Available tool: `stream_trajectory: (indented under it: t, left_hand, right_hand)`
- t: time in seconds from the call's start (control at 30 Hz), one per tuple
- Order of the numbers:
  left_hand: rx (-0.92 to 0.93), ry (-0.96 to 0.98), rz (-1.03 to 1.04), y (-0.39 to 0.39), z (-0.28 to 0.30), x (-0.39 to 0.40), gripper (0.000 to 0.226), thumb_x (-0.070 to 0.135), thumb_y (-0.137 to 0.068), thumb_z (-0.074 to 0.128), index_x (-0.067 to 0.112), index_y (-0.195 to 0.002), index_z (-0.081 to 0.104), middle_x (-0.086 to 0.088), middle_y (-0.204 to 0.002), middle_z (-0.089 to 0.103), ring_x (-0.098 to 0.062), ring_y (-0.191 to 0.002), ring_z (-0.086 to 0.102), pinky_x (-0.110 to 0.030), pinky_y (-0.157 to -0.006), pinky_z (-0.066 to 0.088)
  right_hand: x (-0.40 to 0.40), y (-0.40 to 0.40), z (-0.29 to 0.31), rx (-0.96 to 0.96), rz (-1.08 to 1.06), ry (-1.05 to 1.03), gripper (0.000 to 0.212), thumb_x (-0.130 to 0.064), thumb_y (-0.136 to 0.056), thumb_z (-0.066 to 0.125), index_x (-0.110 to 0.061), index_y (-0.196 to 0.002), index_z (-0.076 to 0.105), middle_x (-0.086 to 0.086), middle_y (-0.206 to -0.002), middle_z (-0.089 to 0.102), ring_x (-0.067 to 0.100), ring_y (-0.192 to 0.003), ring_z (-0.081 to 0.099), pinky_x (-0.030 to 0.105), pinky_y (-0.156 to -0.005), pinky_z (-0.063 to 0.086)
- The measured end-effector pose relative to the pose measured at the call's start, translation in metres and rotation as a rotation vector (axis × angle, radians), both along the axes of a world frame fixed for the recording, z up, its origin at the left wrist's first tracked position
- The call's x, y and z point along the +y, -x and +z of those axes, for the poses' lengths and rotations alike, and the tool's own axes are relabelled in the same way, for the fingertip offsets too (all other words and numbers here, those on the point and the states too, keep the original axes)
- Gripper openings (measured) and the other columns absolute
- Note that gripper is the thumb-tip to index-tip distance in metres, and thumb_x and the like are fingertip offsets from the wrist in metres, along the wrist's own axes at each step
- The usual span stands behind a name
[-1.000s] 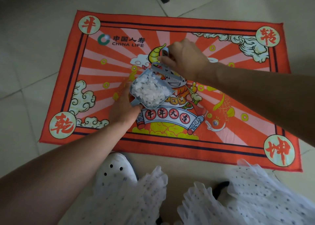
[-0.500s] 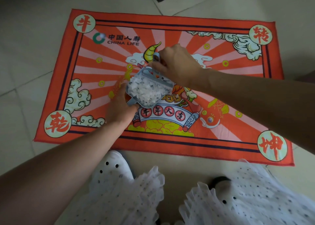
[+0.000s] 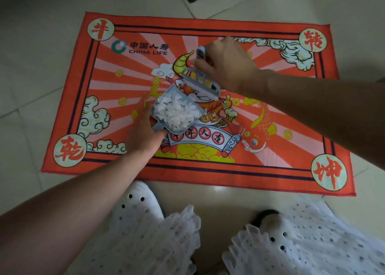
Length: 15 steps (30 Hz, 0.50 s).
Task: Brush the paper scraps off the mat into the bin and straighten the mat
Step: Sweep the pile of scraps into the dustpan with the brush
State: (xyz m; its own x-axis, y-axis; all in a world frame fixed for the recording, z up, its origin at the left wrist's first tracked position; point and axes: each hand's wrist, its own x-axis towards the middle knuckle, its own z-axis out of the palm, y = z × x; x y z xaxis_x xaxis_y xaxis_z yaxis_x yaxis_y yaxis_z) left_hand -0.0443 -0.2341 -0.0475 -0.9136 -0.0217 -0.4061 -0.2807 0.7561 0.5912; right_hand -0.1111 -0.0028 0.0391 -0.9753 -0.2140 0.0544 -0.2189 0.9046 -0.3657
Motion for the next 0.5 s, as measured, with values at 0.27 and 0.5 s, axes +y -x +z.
stream_trajectory:
  t: [0.27,0.5]
  left_hand:
    - [-0.04,0.052,-0.052,-0.003,0.0,-0.015,0.075,0.029,-0.079,0.072,0.05,-0.139,0.032,0.006,-0.124,0.065,-0.028,-0.101,0.066,-0.043,-0.08,0.054]
    - [-0.035,0.12,-0.119,-0.003,0.001,-0.021,0.076,0.022,-0.079,0.074,0.046,-0.14,0.035,0.006,-0.118,0.065,-0.028,-0.097,0.065,-0.032,-0.067,0.044]
  right_hand:
    - [0.016,-0.005,-0.009,-0.006,-0.082,-0.067,0.039,-0.041,-0.098,0.046,-0.01,-0.075,0.045,0.01,-0.063,0.043,0.029,-0.058,0.043,0.033,-0.055,0.032]
    - [0.011,-0.016,-0.014,-0.085,-0.094,-0.062,0.035,-0.038,-0.099,0.048,-0.009,-0.079,0.045,0.011,-0.074,0.045,0.029,-0.061,0.045,0.032,-0.057,0.031]
